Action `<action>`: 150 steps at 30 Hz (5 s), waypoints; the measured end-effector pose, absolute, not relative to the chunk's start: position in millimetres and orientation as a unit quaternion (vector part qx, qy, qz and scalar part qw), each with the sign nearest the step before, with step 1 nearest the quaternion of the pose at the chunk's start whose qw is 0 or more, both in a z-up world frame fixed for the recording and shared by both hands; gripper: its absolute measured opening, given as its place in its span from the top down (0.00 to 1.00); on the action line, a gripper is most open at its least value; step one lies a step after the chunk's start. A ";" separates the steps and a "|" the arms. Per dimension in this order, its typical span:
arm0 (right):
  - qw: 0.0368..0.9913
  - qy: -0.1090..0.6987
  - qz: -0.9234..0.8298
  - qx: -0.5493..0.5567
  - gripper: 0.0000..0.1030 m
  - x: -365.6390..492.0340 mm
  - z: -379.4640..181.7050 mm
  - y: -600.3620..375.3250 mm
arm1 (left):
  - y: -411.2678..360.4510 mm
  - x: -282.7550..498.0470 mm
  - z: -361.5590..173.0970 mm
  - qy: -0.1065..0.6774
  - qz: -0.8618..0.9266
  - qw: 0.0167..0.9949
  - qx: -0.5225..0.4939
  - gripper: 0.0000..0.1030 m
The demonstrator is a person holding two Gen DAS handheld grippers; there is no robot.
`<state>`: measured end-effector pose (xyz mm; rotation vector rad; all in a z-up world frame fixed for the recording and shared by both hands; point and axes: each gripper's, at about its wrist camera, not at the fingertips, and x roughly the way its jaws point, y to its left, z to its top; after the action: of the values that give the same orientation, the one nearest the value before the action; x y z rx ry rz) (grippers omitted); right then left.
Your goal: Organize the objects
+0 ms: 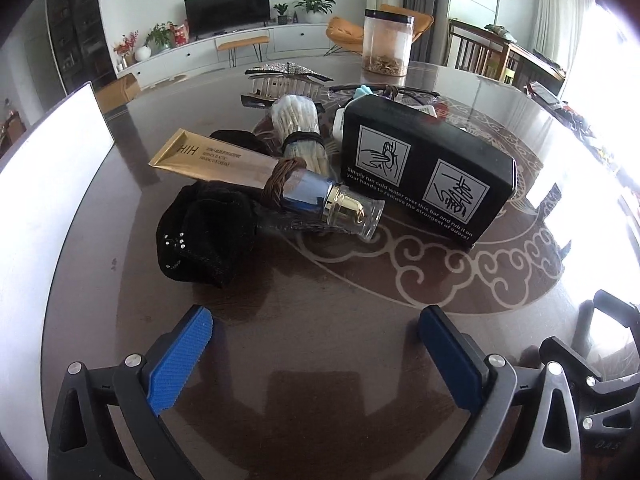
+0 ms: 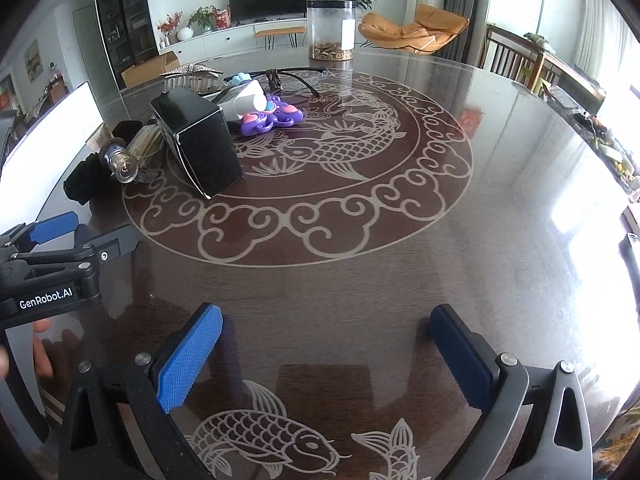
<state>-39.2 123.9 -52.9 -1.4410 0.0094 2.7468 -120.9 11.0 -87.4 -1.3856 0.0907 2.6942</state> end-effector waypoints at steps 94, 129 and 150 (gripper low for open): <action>0.020 0.004 0.886 -0.464 0.00 -38.4 -51.3 124.4 | -20.7 -84.9 -67.3 -0.017 0.875 0.058 -0.480 0.00; 0.020 0.004 0.886 -0.464 0.00 -38.8 -51.1 124.6 | 18.3 -116.9 -72.9 0.002 0.850 0.205 -0.486 0.00; 0.020 0.003 0.886 -0.464 0.00 -38.4 -50.6 124.7 | -6.6 -160.8 -65.9 -0.118 0.869 0.064 -0.476 0.00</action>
<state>-38.4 124.7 -50.6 -1.4387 0.0101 2.7483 -160.8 -6.6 -65.9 -1.4372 -0.3570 2.6248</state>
